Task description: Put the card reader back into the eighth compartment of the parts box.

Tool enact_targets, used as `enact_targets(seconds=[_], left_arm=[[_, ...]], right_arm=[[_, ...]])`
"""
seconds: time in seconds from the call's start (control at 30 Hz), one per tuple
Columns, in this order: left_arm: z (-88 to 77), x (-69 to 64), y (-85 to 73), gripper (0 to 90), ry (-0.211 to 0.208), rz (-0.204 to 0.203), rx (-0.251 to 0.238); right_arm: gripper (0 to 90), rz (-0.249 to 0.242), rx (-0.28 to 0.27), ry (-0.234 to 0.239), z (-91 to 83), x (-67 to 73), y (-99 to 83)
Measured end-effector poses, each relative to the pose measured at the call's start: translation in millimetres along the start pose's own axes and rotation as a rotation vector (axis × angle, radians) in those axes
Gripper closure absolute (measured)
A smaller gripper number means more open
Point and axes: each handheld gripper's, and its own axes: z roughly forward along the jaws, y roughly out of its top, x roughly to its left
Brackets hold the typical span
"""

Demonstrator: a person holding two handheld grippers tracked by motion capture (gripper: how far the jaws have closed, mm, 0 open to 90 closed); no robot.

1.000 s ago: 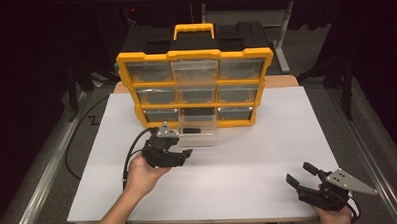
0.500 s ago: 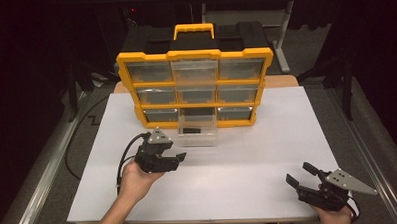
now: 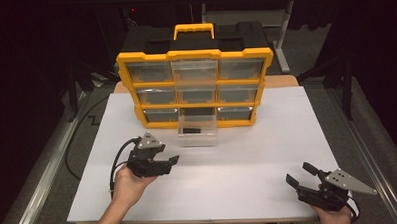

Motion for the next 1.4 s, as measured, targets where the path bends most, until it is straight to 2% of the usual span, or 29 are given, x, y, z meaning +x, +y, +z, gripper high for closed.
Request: enact_targets(seconds=[0.67,1.23,1.4], left_arm=[[-8.0,7.8,-21.0,34.9,0.039,-0.017,-0.043],[-13.5,14.5,-38.7,33.4,0.041,-0.037,-0.091],[-14.8,16.4,-44.5,33.0,0.054,-0.04,-0.095]], right_arm=[[22.6,-0.006,0.001,-0.001,1.1,0.9,0.2],[22.7,-0.005,0.002,-0.001,1.5,1.4,0.2],[22.7,-0.003,0.002,-0.001,1.5,1.7,0.1]])
